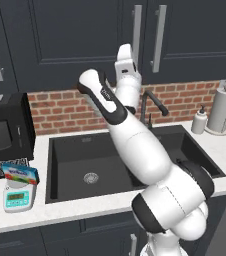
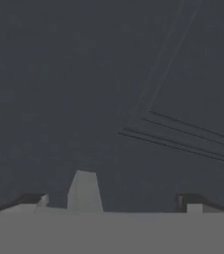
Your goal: Pick the boxed food and place it on the digital scale for weighing, and close the cabinet.
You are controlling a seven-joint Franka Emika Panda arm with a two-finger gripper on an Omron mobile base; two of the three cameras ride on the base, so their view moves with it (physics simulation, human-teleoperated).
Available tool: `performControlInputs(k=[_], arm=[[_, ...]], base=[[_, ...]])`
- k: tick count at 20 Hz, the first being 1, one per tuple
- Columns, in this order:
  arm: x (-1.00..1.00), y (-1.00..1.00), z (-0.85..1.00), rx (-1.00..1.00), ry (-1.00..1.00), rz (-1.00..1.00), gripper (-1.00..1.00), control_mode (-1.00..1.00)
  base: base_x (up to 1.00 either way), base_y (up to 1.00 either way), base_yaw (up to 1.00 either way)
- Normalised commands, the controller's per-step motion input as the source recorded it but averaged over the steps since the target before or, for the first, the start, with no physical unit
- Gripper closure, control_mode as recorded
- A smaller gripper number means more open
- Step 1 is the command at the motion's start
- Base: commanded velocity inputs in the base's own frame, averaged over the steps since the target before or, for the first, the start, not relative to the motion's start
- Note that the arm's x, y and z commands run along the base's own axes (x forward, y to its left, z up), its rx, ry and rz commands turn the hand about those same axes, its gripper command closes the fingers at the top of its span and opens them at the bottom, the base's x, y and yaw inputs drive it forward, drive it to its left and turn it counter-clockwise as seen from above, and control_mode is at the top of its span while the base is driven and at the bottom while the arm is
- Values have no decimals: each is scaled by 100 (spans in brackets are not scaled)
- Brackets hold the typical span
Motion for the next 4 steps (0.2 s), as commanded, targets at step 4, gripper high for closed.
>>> performControlInputs(k=[4], arm=[[71, 0, -1, 8, -15, -12, -100, -100]], base=[[0, 0, 0]])
